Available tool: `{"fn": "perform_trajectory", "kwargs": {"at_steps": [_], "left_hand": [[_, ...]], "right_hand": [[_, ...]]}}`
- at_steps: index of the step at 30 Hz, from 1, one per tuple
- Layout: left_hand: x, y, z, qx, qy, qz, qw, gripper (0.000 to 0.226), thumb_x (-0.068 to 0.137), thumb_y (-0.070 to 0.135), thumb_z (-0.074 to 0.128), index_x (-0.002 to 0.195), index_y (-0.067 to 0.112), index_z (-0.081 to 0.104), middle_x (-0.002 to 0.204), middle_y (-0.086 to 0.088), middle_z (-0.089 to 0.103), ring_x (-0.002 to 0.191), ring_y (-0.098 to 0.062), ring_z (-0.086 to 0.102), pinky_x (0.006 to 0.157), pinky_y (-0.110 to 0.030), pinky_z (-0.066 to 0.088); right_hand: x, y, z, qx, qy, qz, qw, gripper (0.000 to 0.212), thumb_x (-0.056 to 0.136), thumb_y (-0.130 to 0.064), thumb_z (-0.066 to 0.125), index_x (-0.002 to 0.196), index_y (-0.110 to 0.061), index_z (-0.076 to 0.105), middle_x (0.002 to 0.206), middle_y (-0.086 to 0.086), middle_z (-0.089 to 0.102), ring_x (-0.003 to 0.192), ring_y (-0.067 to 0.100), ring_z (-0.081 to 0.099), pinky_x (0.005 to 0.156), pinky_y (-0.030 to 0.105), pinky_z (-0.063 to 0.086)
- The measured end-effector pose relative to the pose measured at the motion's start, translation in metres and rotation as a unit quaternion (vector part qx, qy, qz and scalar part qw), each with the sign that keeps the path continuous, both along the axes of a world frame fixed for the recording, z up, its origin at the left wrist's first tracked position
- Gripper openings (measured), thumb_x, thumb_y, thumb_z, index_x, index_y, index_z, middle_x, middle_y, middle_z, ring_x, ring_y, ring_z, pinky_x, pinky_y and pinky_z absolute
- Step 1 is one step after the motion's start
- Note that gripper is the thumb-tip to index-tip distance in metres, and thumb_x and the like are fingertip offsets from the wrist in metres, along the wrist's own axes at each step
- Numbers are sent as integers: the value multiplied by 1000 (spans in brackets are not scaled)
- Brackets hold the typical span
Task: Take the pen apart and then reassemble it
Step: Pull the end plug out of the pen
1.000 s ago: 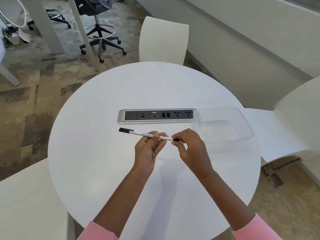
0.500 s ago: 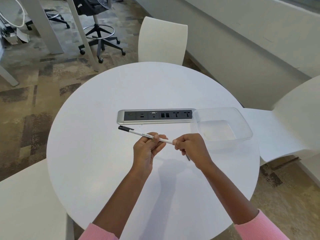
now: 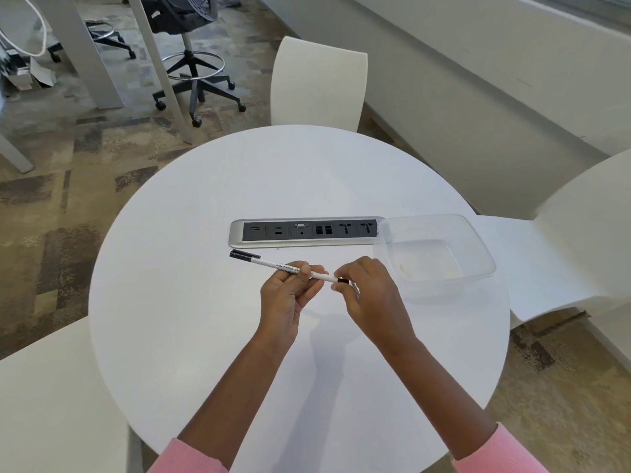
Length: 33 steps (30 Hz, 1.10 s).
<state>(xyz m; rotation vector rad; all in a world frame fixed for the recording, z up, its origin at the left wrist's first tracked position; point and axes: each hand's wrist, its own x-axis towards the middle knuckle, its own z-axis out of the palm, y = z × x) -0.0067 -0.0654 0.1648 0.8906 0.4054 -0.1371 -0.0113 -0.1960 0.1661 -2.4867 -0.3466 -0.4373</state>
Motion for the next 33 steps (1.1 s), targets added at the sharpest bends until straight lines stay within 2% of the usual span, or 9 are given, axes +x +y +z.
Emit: {"fn": "perform_trajectory", "kwargs": {"at_steps": [2,6,12,16,18,22,27,30,33], "left_hand": [[0,0,0,2,0,0,1000,11,89,3,51,80,5,57,64,-3,72,66,-15,71,61,-18,57],[0,1,0,2,-2,-1,1000,11,89,3,52,80,4,57,64,-3,71,66,-15,71,62,-18,57],[1,2,1,6,-10,-3,1000,11,90,2,51,80,3,56,65,-4,71,66,-16,71,62,-18,57],[1,2,2,10,-8,-5,1000,13,90,1,50,78,3,56,63,-4,71,65,-15,71,61,-18,57],[1,1,1,12,-4,-7,1000,13,90,2,50,78,3,56,63,-4,71,65,-15,71,61,-18,57],[0,0,-2,13,2,-8,1000,13,90,2,50,79,3,57,63,-5,71,65,-16,71,60,-19,57],[-1,-1,-3,20,1,-16,1000,13,89,2,51,78,4,57,63,-5,71,64,-15,70,59,-18,56],[-2,-1,-3,26,2,-22,999,14,89,2,51,77,4,56,62,-4,71,63,-14,70,58,-18,56],[-1,-1,-3,38,0,-30,999,15,89,2,51,76,4,56,61,-3,71,62,-14,69,58,-17,56]], "right_hand": [[1,0,-1,-29,-10,8,1000,15,70,-2,70,81,-4,61,73,10,61,72,15,44,67,24,36],[2,1,-2,-65,-12,5,998,16,67,1,74,76,-4,61,69,10,60,63,26,54,64,29,37],[3,3,2,-51,-14,5,999,2,69,-3,63,70,-2,62,62,11,58,56,27,52,61,29,36],[4,4,4,-36,5,5,999,4,69,-4,61,67,0,62,60,13,57,55,28,51,60,29,35],[4,4,5,-31,23,1,999,6,69,-4,61,66,0,62,59,14,58,55,29,51,52,24,35],[2,3,5,-26,61,3,998,13,74,-6,57,68,3,65,60,18,57,58,28,47,52,31,34],[3,1,13,-4,175,7,984,19,88,-8,51,85,5,66,77,22,56,72,26,45,61,32,29],[4,0,20,63,254,1,965,20,87,-6,50,81,6,65,71,20,54,62,20,41,57,30,30],[5,-3,25,120,325,-14,938,22,87,-6,50,74,-4,67,60,1,48,50,11,37,48,19,28]]}}
